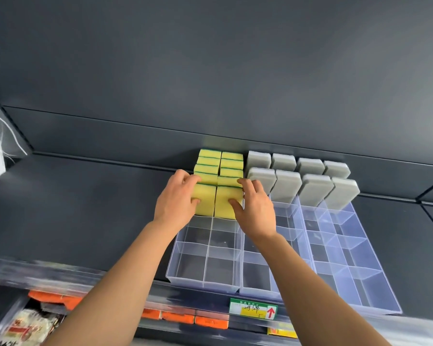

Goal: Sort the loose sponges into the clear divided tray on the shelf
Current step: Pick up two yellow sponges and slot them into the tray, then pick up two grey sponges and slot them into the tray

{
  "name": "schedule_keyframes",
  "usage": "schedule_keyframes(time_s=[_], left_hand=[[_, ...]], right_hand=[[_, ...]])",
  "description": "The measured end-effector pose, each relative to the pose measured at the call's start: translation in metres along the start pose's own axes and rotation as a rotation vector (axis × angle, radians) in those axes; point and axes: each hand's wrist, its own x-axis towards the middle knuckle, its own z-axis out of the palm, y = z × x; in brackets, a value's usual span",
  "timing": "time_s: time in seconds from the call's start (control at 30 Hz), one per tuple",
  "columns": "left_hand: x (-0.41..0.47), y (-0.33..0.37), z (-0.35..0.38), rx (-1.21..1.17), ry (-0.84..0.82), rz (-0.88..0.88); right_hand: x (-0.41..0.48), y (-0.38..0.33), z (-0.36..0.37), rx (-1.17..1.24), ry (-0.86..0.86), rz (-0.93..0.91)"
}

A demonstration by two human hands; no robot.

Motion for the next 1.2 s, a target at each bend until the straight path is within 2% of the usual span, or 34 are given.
schedule_keyframes(time_s=[0.13,0.43,0.73,1.2], left_hand=[[-0.002,0.005,-0.003,0.041,0.019,0.044],[-0.002,0.054,-0.006,0.141,0.059,0.351],[-0.011,0.153,0.033,0.182,-0.043,0.578],[-0.073,0.340,0.107,0.138,-0.137,0.738]], right_hand=[[-0.006,-0.002,-0.003,-0.059,-0.007,0.021],[-0.032,0.021,-0.040,-0.256,0.065,0.059],[-0.090,0.093,-0.106,-0.442,0.116,0.240],[-0.213,0.225,-0.226,-0.543,0.099,0.461]])
